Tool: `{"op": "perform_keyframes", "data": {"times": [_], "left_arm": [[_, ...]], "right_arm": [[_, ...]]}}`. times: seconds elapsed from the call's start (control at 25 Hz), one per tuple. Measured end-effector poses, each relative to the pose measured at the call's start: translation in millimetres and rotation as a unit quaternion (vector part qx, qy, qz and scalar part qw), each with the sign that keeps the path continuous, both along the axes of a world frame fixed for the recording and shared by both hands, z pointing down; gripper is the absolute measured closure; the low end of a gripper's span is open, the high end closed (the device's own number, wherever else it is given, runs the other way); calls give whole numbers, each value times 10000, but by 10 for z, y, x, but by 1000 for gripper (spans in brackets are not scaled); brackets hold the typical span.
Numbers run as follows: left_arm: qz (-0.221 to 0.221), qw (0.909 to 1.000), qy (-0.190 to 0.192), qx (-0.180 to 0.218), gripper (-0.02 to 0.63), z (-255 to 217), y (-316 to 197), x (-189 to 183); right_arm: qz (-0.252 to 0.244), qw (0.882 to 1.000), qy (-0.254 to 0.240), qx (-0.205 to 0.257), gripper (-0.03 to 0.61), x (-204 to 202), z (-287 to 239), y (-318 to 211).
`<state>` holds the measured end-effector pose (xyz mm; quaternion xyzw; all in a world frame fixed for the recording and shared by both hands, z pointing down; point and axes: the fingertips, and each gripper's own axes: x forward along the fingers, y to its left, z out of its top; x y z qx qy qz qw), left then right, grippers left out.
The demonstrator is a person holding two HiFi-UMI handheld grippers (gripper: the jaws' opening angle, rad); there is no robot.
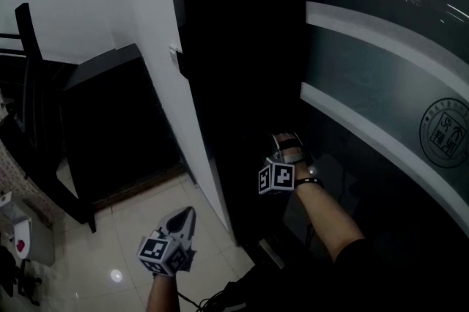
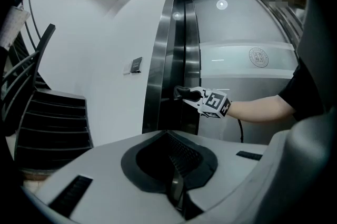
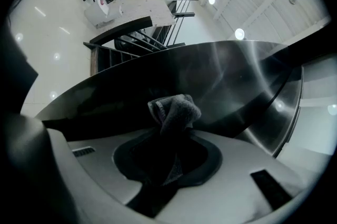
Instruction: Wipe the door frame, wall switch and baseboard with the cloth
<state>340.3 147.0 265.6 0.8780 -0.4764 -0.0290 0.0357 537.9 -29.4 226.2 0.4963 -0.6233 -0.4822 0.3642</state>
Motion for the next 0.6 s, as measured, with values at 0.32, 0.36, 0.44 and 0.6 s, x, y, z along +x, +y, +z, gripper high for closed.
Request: {"op": "perform_keyframes", "data": {"times": [0.32,0.36,0.44,0.6], "left_arm": [[-144,9998,46,-86,620,105,-92,-18],[-158,9998,58,-102,621,119,-103,-11],[-147,9998,38,-159,621,161,-123,6],[-91,9997,-31,-236,621,203,-130,3]], "right_arm": [[-6,9995,27,-330,489,-16,582,21],[1,9993,38,-363,489,-6,643,14],[20,9990,17,-438,489,3,765,11],[57,9978,16,-659,489,-15,1033,36]]}}
